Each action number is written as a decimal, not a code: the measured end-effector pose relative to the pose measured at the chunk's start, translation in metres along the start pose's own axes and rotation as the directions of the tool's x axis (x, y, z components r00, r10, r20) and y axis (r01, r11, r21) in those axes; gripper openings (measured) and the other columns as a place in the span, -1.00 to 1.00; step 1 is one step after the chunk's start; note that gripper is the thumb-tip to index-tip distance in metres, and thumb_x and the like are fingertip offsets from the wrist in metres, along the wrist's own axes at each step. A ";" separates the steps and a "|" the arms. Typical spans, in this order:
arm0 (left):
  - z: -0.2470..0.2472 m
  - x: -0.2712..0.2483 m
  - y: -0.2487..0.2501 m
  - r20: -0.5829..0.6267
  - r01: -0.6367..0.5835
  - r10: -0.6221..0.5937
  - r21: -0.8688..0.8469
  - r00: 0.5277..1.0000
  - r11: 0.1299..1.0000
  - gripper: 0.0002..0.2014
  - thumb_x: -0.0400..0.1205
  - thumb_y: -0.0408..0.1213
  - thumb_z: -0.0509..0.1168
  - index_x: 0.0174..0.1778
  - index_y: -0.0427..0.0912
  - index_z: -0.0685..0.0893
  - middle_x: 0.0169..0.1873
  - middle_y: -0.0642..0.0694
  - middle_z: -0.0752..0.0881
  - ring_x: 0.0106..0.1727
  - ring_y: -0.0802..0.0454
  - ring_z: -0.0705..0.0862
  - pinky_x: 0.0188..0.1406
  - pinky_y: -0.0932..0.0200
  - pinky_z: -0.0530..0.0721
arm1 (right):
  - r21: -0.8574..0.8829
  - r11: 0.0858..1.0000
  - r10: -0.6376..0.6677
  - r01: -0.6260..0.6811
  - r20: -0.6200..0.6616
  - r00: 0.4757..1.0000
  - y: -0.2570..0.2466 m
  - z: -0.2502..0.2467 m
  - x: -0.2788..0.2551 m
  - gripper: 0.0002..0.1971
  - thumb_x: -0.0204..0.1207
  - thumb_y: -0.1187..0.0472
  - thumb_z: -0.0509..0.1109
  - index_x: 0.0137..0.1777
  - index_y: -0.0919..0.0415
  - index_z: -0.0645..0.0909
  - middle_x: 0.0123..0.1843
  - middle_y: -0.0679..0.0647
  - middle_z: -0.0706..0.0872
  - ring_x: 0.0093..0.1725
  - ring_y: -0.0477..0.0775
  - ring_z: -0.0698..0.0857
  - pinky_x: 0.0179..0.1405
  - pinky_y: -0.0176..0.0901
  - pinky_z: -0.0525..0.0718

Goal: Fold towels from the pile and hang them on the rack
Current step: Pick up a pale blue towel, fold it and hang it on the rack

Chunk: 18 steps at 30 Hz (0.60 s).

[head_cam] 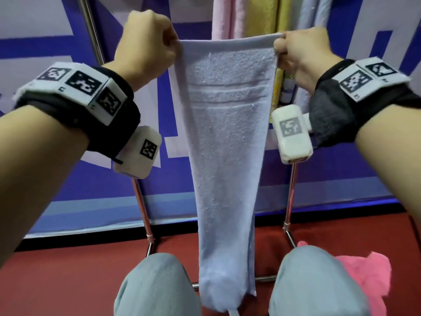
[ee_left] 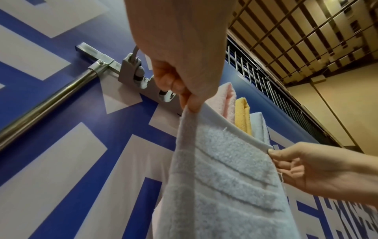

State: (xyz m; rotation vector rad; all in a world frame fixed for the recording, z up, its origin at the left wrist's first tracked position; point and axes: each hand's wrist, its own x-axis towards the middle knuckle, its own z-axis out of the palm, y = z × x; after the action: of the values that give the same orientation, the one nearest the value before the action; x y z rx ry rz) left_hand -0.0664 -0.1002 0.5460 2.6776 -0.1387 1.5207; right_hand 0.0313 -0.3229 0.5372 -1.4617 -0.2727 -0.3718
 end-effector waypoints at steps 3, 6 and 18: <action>-0.001 -0.002 0.000 0.041 0.006 -0.008 0.036 0.999 0.999 -0.77 0.58 -0.34 0.25 0.03 -0.38 0.73 -0.08 -0.35 0.77 -0.08 -0.27 0.72 -0.02 -0.08 0.71 | -0.002 0.999 0.033 -0.033 0.028 0.999 0.002 -0.002 0.000 -0.76 0.46 0.48 0.22 -0.26 0.15 0.60 -0.44 -0.03 0.59 -0.41 -0.09 0.55 -0.38 -0.27 0.58; 0.000 -0.007 -0.001 0.100 -0.009 -0.005 0.135 0.995 0.991 -0.77 0.60 -0.31 0.24 0.03 -0.36 0.70 -0.11 -0.37 0.75 -0.10 -0.36 0.69 -0.04 -0.23 0.71 | -0.020 1.000 0.026 -0.024 0.081 0.996 0.005 -0.001 -0.003 -0.76 0.48 0.48 0.24 -0.26 0.14 0.60 -0.39 -0.01 0.59 -0.42 -0.12 0.55 -0.43 -0.31 0.58; 0.002 -0.001 -0.010 0.194 0.302 -0.265 -0.201 0.945 0.932 -0.89 0.47 -0.42 0.38 -0.10 -0.27 0.69 -0.42 0.11 0.55 -0.41 0.29 0.47 -0.61 0.66 0.42 | 0.035 0.997 0.060 -0.063 0.076 0.995 0.010 0.012 -0.006 -0.77 0.37 0.51 0.23 -0.05 0.24 0.55 -0.32 0.08 0.50 -0.38 -0.03 0.55 -0.61 -0.36 0.49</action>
State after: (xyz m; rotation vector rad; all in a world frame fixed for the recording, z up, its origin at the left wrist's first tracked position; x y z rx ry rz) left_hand -0.0645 -0.0904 0.5437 2.5043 0.0636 1.1266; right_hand 0.0299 -0.3093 0.5270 -1.4455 -0.2931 -0.2612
